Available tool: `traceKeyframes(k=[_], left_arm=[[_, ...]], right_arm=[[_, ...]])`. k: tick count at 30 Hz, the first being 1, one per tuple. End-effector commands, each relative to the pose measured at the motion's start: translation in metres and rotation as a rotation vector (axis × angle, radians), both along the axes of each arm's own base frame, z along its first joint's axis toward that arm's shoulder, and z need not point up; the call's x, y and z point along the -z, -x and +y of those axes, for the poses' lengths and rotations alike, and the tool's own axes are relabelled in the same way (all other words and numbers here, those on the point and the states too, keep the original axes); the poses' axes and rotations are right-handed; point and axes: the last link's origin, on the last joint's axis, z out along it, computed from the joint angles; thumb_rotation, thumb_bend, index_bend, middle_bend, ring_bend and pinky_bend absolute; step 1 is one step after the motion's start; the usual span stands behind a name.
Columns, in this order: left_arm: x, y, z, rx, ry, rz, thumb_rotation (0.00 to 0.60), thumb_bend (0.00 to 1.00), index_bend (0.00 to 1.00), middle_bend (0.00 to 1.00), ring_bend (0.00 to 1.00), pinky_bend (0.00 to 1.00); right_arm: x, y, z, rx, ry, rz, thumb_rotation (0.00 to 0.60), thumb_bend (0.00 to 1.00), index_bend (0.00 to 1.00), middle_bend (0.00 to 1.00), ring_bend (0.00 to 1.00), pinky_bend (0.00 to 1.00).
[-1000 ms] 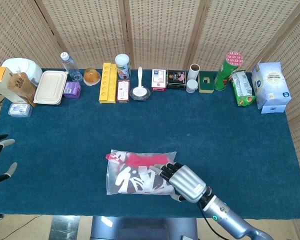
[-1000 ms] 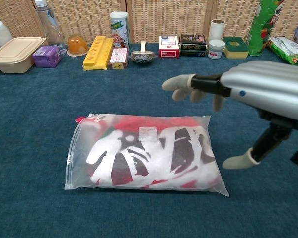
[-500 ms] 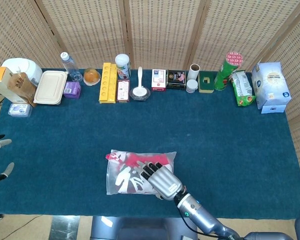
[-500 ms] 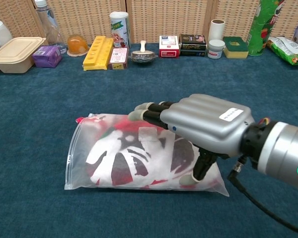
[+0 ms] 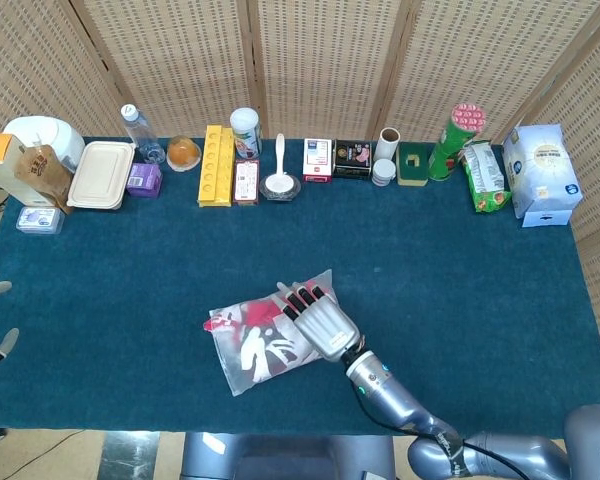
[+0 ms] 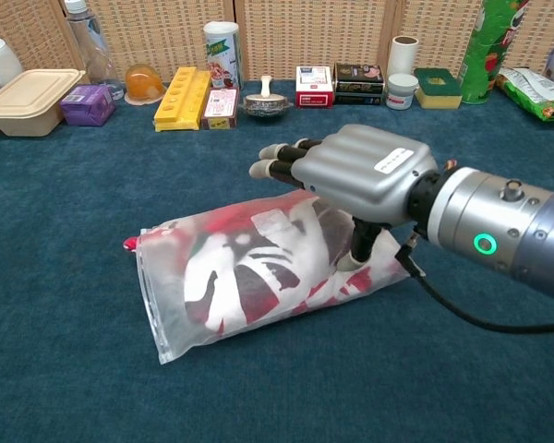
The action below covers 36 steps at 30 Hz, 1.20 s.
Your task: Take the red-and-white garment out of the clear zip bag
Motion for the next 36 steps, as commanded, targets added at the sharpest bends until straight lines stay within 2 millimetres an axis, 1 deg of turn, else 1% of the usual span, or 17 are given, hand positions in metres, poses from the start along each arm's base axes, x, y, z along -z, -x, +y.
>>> traceKeyframes(k=[1, 5, 8, 16, 24, 31, 33, 34, 36], left_arm=[[0.000, 0.001, 0.000, -0.001, 0.002, 0.000, 0.600, 0.28, 0.24, 0.18, 0.12, 0.18], [0.001, 0.001, 0.000, 0.001, 0.006, -0.007, 0.600, 0.28, 0.24, 0.18, 0.12, 0.18], [0.000, 0.002, -0.001, 0.004, 0.000, -0.004, 0.600, 0.28, 0.24, 0.18, 0.12, 0.18], [-0.003, 0.008, -0.004, -0.013, -0.008, -0.003, 0.600, 0.28, 0.24, 0.18, 0.12, 0.18], [-0.004, 0.013, -0.004, -0.022, -0.010, -0.006, 0.600, 0.28, 0.24, 0.18, 0.12, 0.18], [-0.004, 0.017, -0.005, -0.032, -0.012, -0.008, 0.600, 0.28, 0.24, 0.18, 0.12, 0.18], [-0.005, 0.018, -0.005, -0.034, -0.014, -0.007, 0.600, 0.28, 0.24, 0.18, 0.12, 0.18], [-0.005, 0.018, -0.005, -0.035, -0.015, -0.006, 0.600, 0.28, 0.24, 0.18, 0.12, 0.18], [-0.005, 0.018, -0.005, -0.037, -0.015, -0.007, 0.600, 0.28, 0.24, 0.18, 0.12, 0.18]], right_arm=[[-0.013, -0.007, -0.004, -0.020, -0.023, 0.033, 0.600, 0.01, 0.00, 0.06, 0.16, 0.23], [-0.024, -0.016, -0.003, -0.043, -0.086, 0.111, 0.600, 0.02, 0.00, 0.07, 0.15, 0.21], [-0.024, -0.021, -0.005, -0.032, -0.113, 0.157, 0.600, 0.02, 0.00, 0.07, 0.13, 0.18], [-0.008, -0.041, -0.007, 0.020, -0.163, 0.227, 0.600, 0.02, 0.00, 0.07, 0.13, 0.16], [0.013, -0.059, -0.008, 0.034, -0.184, 0.288, 0.599, 0.02, 0.00, 0.07, 0.12, 0.16], [0.025, -0.071, -0.010, 0.035, -0.183, 0.321, 0.600, 0.02, 0.00, 0.07, 0.13, 0.17], [0.028, -0.074, -0.011, 0.029, -0.181, 0.326, 0.600, 0.02, 0.00, 0.10, 0.16, 0.19], [0.029, -0.075, -0.012, 0.024, -0.177, 0.324, 0.600, 0.03, 0.00, 0.13, 0.20, 0.22], [0.031, -0.078, -0.012, 0.009, -0.169, 0.298, 0.600, 0.05, 0.08, 0.23, 0.31, 0.31]])
